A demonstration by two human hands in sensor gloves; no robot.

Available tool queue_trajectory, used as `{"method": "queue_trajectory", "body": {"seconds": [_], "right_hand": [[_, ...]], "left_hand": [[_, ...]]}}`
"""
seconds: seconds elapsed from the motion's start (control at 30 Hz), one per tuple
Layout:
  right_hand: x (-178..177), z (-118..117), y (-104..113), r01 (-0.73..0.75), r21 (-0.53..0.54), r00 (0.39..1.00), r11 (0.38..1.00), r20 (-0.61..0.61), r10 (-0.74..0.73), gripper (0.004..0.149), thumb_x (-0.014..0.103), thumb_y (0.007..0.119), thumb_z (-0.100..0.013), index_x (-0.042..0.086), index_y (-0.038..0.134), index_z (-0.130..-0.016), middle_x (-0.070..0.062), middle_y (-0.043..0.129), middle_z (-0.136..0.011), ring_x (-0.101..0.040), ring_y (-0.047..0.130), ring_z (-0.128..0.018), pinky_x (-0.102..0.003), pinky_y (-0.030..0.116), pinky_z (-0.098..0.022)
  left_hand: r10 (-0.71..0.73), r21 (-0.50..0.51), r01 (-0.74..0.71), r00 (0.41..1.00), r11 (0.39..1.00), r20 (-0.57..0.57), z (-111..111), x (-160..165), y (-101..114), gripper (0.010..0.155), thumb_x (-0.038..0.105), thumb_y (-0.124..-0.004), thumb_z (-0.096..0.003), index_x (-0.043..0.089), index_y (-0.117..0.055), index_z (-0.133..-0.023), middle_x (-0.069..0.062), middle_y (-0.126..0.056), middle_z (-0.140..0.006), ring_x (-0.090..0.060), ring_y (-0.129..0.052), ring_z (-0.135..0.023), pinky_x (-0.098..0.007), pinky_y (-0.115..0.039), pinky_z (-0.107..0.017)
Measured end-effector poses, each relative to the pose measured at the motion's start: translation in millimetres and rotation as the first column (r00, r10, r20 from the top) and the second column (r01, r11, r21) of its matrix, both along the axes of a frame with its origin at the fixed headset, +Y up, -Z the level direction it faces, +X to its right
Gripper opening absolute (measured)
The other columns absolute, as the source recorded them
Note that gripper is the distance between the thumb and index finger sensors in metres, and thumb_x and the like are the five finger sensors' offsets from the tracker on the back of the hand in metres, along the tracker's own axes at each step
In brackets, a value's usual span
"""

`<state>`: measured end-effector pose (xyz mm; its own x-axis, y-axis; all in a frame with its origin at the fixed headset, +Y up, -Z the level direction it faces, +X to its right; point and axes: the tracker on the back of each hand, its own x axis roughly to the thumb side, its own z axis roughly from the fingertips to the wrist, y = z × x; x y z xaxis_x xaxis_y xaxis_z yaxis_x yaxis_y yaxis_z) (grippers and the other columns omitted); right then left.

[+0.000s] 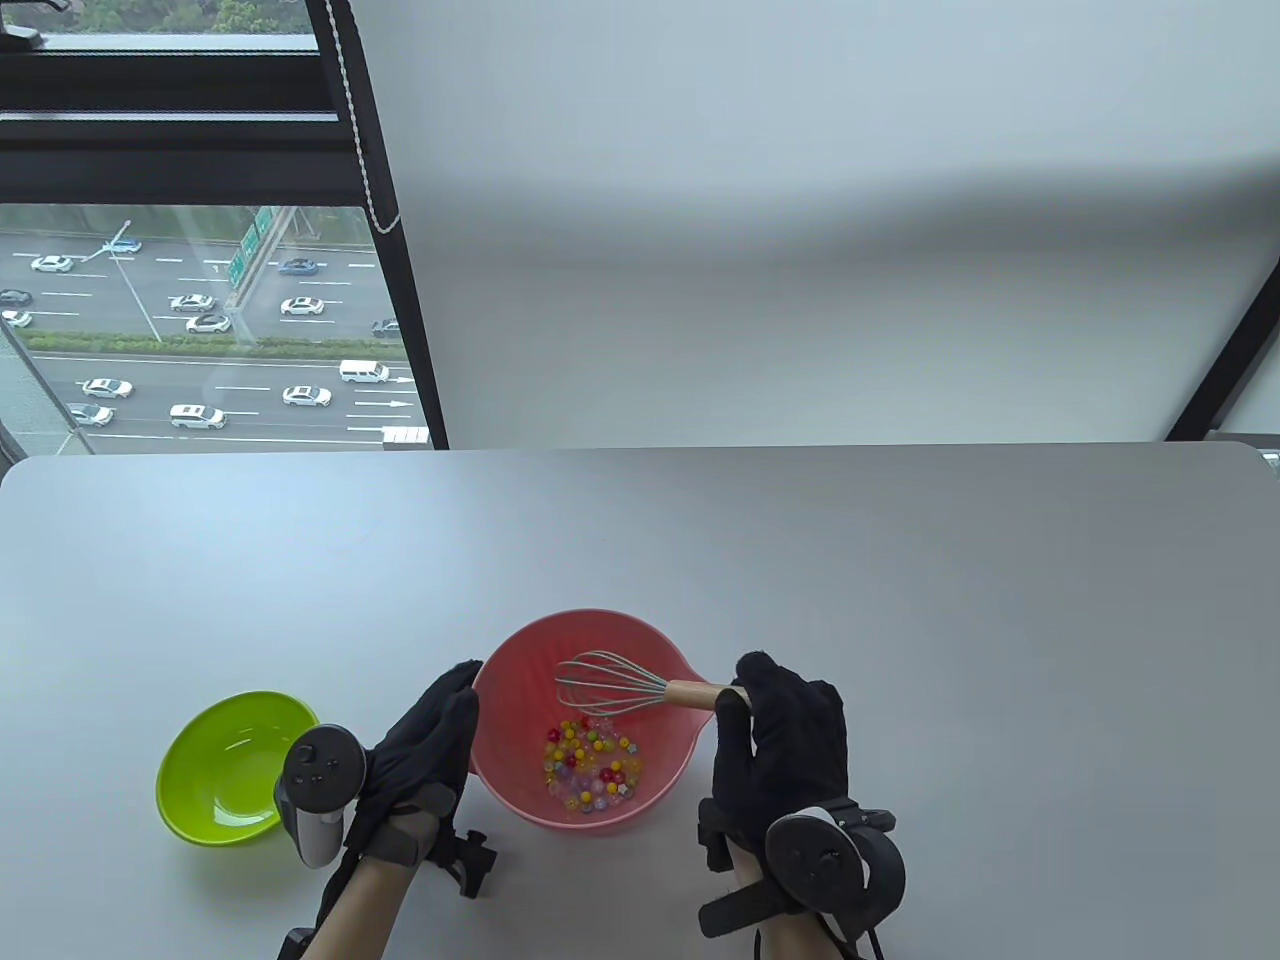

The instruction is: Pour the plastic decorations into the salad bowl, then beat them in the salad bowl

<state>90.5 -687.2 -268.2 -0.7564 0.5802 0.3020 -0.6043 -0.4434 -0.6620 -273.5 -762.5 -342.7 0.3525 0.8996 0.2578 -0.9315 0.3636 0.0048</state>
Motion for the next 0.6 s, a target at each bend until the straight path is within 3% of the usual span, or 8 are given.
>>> {"method": "queue_trajectory", "body": {"seconds": [0.13,0.23,0.33,0.47,0.6], "right_hand": [[2.3,0.4,1.6,-0.206,0.045,0.970,0.978,0.140,0.198,0.049,0.055,0.066,-0.060,0.028,0.062,-0.100,0.010,0.090,-0.078,-0.021,0.081,-0.080,-0.050,0.055,-0.071],[5.3,-1.5,-1.5,-0.021,0.013,0.999,1.000,0.031,0.021,0.048,0.058,0.067,-0.059,0.029,0.064,-0.097,0.010,0.090,-0.074,-0.020,0.081,-0.079,-0.049,0.054,-0.073],[10.2,0.6,-1.1,0.062,0.042,0.998,0.997,0.000,-0.062,0.049,0.061,0.067,-0.059,0.032,0.061,-0.097,0.015,0.089,-0.077,-0.017,0.081,-0.081,-0.047,0.056,-0.074],[26.5,5.4,3.1,0.101,0.122,0.991,0.987,0.071,-0.110,0.050,0.062,0.071,-0.057,0.032,0.058,-0.095,0.016,0.086,-0.082,-0.017,0.080,-0.084,-0.047,0.056,-0.074],[46.0,1.1,-2.3,0.132,0.104,0.978,0.986,0.146,-0.146,0.050,0.059,0.074,-0.057,0.031,0.058,-0.094,0.015,0.084,-0.084,-0.019,0.079,-0.085,-0.048,0.056,-0.073]], "left_hand": [[0.000,0.000,0.000,1.000,1.000,0.000,0.1,0.0,-0.1,0.068,0.064,-0.056,-0.0573,0.017,-0.067,-0.104,-0.004,-0.085,-0.074,-0.037,-0.083,-0.076,-0.061,-0.050,-0.074],[0.000,0.000,0.000,1.000,1.000,0.000,-0.1,0.4,-0.3,0.067,0.064,-0.056,-0.0572,0.017,-0.068,-0.104,-0.004,-0.085,-0.074,-0.037,-0.083,-0.076,-0.061,-0.050,-0.074],[0.000,-0.001,0.000,1.000,1.000,0.001,-0.1,0.2,-0.3,0.067,0.064,-0.056,-0.0573,0.017,-0.067,-0.104,-0.004,-0.085,-0.074,-0.037,-0.083,-0.076,-0.061,-0.049,-0.074],[0.000,0.000,0.000,1.000,1.000,-0.001,-0.1,0.0,-0.3,0.068,0.064,-0.056,-0.0572,0.017,-0.067,-0.104,-0.004,-0.085,-0.074,-0.037,-0.083,-0.076,-0.061,-0.050,-0.074],[0.000,-0.001,0.000,1.000,1.000,0.000,-0.2,-0.1,-0.3,0.067,0.064,-0.056,-0.0573,0.017,-0.067,-0.104,-0.004,-0.085,-0.074,-0.037,-0.083,-0.076,-0.061,-0.049,-0.074]]}}
